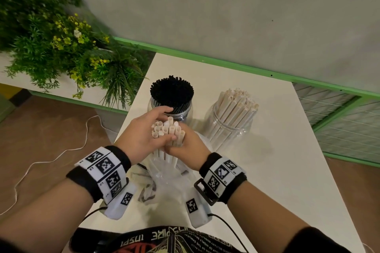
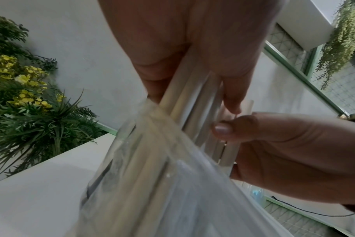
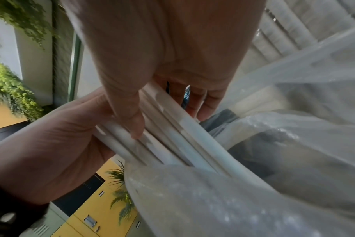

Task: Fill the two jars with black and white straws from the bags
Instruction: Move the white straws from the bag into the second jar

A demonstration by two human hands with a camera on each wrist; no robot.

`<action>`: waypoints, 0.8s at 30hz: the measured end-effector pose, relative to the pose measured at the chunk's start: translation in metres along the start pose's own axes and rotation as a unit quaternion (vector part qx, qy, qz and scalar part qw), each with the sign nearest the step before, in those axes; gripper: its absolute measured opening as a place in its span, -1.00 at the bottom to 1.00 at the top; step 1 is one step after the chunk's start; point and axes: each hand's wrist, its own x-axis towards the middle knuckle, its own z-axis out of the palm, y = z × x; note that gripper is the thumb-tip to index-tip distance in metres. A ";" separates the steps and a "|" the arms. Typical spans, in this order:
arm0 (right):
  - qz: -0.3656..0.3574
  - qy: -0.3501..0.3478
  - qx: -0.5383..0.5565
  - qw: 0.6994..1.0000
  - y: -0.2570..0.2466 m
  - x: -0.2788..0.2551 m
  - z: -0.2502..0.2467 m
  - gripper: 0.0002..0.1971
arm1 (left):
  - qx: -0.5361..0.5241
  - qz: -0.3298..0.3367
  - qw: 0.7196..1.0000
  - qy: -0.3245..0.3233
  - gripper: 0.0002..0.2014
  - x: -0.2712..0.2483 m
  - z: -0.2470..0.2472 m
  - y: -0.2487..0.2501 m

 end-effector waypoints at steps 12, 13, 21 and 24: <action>0.042 0.060 0.017 0.997 0.002 -0.002 0.001 -0.81 | -0.032 -0.012 0.998 0.049 -0.78 -0.011 -0.001 -0.001; 0.036 0.073 0.017 0.997 0.002 -0.002 0.001 -0.81 | -0.034 -0.013 0.998 0.050 -0.79 -0.010 -0.001 0.000; -0.023 0.124 -0.039 0.991 -0.004 -0.007 0.003 -0.61 | -0.050 -0.028 0.996 0.068 -0.89 -0.006 0.000 0.008; -0.079 0.125 -0.095 0.984 -0.003 -0.009 -0.002 -0.47 | -0.040 -0.019 0.997 0.068 -0.94 -0.005 0.000 0.009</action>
